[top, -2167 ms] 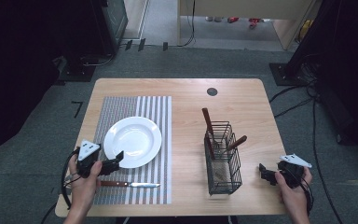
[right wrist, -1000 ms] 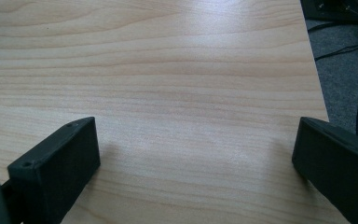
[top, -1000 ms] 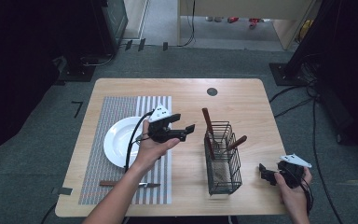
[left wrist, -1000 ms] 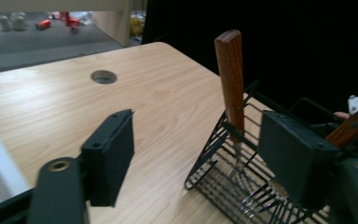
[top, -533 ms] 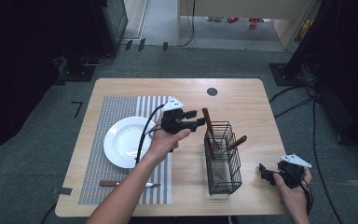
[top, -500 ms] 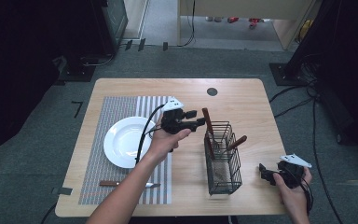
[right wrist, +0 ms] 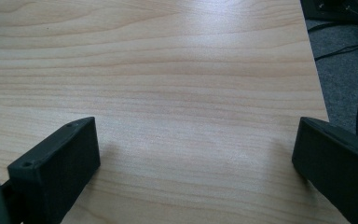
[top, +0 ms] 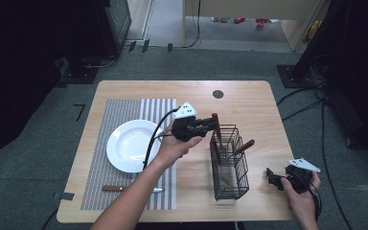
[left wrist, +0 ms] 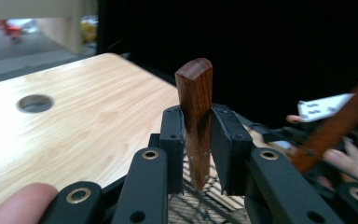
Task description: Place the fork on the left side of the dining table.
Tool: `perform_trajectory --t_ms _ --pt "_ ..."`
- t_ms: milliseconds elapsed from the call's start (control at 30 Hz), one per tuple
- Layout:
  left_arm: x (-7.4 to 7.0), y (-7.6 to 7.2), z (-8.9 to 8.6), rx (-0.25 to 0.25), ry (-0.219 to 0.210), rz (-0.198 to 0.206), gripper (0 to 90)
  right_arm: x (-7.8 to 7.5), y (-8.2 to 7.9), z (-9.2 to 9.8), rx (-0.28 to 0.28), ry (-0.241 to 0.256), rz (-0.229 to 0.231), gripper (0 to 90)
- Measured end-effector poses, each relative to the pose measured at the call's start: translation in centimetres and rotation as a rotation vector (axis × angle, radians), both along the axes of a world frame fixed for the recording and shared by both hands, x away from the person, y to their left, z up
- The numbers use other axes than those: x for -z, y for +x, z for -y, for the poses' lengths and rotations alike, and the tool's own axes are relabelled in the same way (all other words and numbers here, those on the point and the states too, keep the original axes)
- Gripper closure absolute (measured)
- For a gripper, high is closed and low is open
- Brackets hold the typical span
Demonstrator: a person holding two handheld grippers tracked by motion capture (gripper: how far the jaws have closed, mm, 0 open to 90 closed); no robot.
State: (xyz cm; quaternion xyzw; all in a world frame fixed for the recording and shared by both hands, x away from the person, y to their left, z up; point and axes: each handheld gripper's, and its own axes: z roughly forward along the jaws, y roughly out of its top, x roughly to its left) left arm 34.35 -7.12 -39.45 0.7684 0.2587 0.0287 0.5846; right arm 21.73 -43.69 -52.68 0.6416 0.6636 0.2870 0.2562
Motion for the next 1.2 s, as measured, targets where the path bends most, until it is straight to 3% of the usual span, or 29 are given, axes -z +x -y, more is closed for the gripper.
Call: perform_trajectory --t_ms 133,200,567,667,767,833,933,1133,1200 --pt "0.0 0.0 0.2 -0.014 0.020 0.012 72.1 0.0 0.0 0.0 0.000 0.000 0.000 0.4" --pt "0.2 0.7 0.0 -0.027 -0.001 -0.020 71.0 0.0 0.0 0.0 -0.001 0.000 0.000 0.4" --pt "1.4 2.7 0.2 0.001 -0.038 -0.081 60.4 0.0 0.0 0.0 -0.001 0.000 0.001 0.4" --pt "1.6 2.9 0.5 -0.001 -0.035 -0.079 71.6 0.0 0.0 0.0 -0.001 0.000 0.001 0.4" --pt "1.5 2.9 0.5 0.024 -0.054 -0.088 75.1 0.0 0.0 0.0 -0.001 -0.001 0.001 0.4" --pt "1.1 2.7 0.4 0.051 -0.080 -0.088 76.3 0.0 0.0 0.0 -0.001 0.000 0.001 0.4" --pt "0.3 2.3 0.3 0.039 -0.081 -0.051 77.0 0.0 0.0 0.0 -0.001 0.000 0.001 0.4" --pt "-2.2 1.5 -0.2 0.048 -0.146 -0.038 77.2 0.0 0.0 0.0 0.000 0.000 0.000 0.4" --pt "-3.7 1.1 -0.9 0.032 -0.195 -0.037 77.3 0.0 0.0 0.0 0.000 0.000 0.000 0.4"
